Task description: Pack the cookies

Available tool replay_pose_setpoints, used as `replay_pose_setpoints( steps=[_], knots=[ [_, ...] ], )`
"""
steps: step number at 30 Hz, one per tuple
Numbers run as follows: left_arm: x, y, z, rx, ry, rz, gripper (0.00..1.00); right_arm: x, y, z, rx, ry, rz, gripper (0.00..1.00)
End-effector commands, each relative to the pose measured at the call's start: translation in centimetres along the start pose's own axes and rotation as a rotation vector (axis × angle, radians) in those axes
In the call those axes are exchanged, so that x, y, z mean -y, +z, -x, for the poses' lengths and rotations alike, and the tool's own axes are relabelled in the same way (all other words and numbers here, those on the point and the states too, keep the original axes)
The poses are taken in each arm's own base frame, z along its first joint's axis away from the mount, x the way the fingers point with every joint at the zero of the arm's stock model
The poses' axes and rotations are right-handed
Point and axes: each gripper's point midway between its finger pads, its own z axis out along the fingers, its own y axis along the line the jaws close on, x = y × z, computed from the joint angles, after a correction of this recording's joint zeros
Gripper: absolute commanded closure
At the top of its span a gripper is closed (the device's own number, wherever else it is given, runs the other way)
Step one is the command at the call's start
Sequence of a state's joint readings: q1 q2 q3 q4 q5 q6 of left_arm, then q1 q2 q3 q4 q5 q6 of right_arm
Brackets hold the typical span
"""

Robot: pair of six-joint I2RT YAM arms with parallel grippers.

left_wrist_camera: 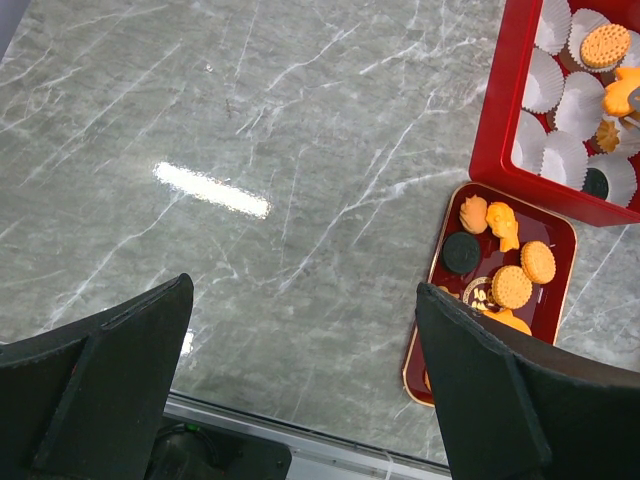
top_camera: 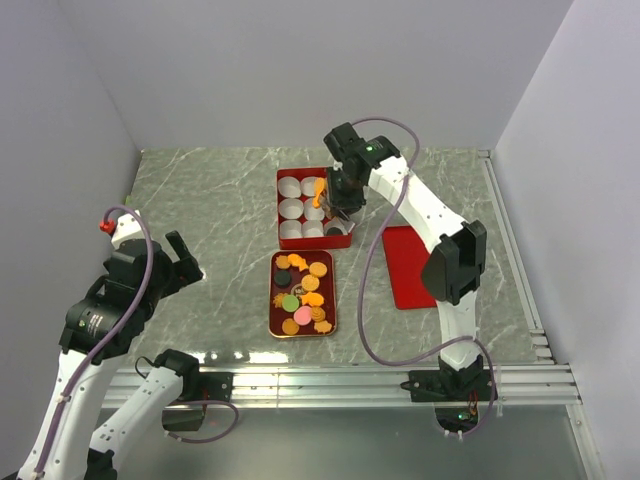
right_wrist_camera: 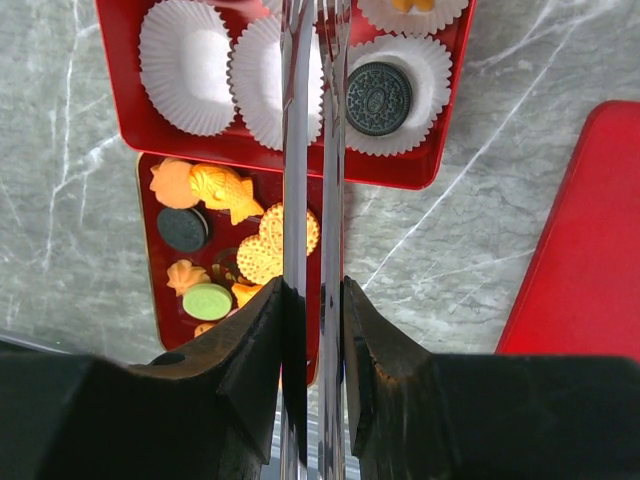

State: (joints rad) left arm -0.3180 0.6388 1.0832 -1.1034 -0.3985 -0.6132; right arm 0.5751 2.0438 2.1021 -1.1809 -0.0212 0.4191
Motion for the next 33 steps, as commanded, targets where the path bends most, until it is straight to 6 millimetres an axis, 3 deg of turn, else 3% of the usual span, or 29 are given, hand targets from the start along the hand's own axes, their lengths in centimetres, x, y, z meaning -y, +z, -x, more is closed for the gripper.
replay_pose_setpoints(
  steps=[1,9,19,27,33],
  knots=[
    [0.3,0.3,0.7,0.025,0.0,-0.005,0.0,-0.7,-0.1,1.5,0.043,-0.021,0.03,0.92],
    [0.2,0.4,0.6,0.018,-0.003,0.011,0.01,-0.8,1.2,2.2,0.036,-0.023,0.03,0.82],
    [-0.2,0.3,0.8,0.031,-0.019,0.032,0.0,-0.4,1.1,2.5,0.04,-0.021,0.033,0.55],
    [-0.5,0.1,1.0,0.041,-0.032,0.043,0.01,-0.6,-0.1,2.7,0.055,-0.016,0.056,0.5],
    [-0.5,-0.1,1.0,0.045,-0.033,0.037,0.01,-1.1,-3.6,2.6,0.112,-0.021,0.078,0.5]
  ],
)
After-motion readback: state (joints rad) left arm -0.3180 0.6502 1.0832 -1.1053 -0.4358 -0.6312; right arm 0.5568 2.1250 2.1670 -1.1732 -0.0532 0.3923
